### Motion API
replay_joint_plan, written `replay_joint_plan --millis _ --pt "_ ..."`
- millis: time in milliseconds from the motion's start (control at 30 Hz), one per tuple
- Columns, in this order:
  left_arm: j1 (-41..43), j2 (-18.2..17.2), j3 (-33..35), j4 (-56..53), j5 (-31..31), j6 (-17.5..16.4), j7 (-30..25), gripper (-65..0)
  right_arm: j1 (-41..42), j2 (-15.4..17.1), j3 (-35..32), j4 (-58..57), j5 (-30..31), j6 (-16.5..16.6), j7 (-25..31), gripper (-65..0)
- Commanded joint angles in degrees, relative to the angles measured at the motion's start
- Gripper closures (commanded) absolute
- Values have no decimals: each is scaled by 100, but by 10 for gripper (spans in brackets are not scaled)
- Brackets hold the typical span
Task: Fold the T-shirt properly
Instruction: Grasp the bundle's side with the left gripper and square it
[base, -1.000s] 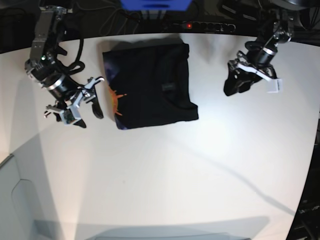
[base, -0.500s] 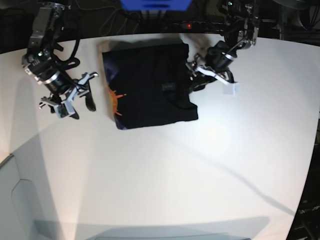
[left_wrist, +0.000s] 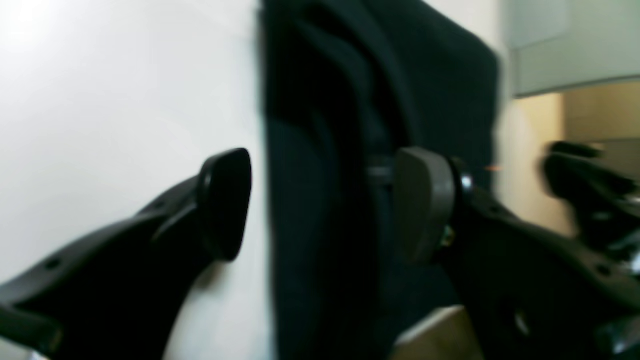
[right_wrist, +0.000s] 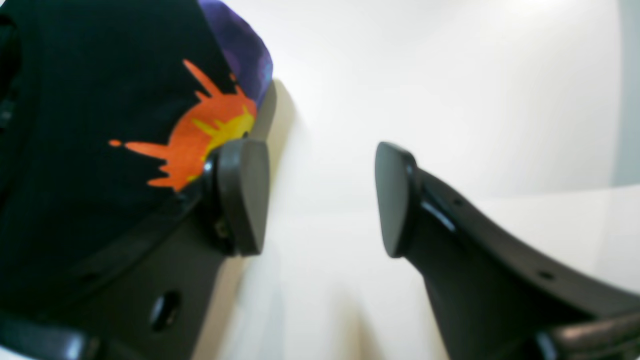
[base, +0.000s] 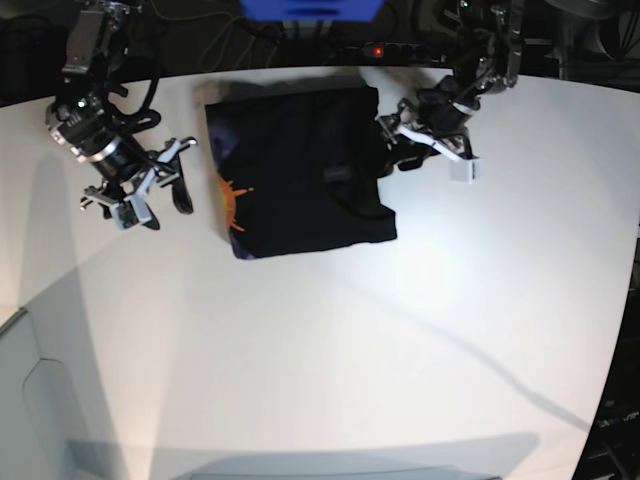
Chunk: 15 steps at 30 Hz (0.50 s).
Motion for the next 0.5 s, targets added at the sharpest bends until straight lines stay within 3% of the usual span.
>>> replay_joint_plan --millis 0,467 --pt "-59 -8 21 29 -26 -55 -52 -432 36 38 23 86 117 17 154 -344" --pt "-261 1 425 -182 1 -64 -52 -432 45 38 15 86 117 17 154 -344"
